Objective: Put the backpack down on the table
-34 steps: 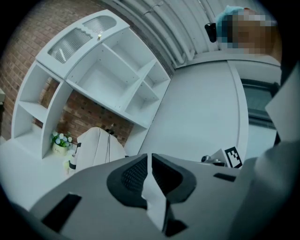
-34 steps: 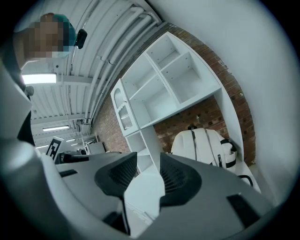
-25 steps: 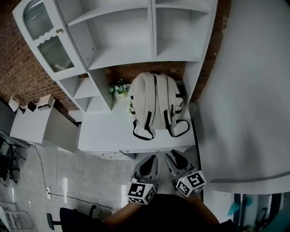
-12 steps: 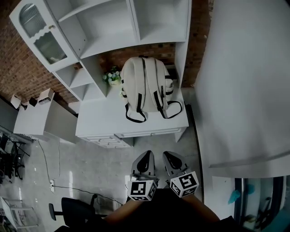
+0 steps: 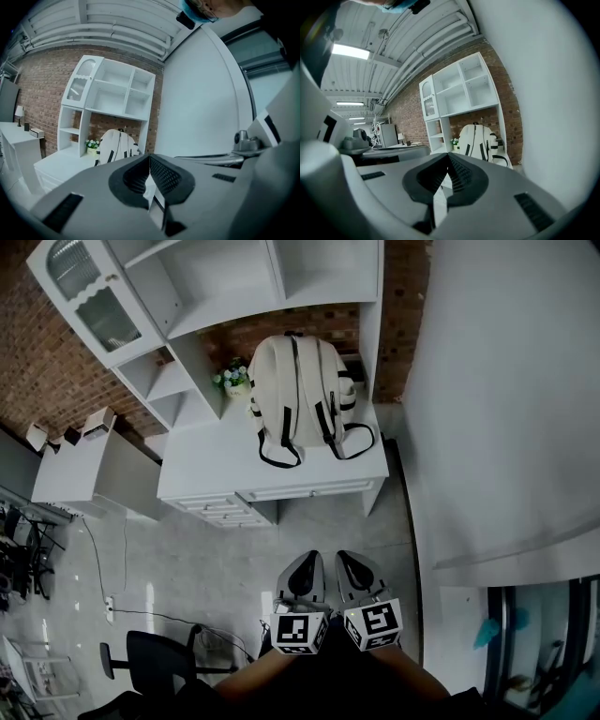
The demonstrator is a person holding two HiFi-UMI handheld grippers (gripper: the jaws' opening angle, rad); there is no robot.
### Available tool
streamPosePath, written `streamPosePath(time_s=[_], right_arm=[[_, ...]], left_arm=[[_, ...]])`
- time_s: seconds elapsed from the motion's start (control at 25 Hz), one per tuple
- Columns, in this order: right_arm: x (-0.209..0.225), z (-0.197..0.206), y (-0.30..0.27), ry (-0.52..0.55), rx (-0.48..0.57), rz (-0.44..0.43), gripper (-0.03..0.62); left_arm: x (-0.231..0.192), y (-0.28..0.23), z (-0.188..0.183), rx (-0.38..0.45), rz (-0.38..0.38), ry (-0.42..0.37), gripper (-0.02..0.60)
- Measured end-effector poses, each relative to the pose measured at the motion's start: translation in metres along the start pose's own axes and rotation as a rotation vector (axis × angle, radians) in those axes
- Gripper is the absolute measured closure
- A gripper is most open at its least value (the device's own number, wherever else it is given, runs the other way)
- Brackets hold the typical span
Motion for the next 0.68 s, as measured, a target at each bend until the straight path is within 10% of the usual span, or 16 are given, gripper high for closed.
streamPosePath(time_s=[0.68], right_arm=[[-0.043,-0.002,0.019,0.064,-0.010,-0.043,0.577]], left_arm=[[0.002,0.038,-0.008,0.006,0.013,-0.027,0.563]])
Point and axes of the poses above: the fingertips, and each gripper's own axes: y backward along the fingers, x to its right, z out of its underside, the point moved 9 cm from there along y, backward along the fingers, and after that the axes turned 14 degrees about x, right-handed, at the moved point
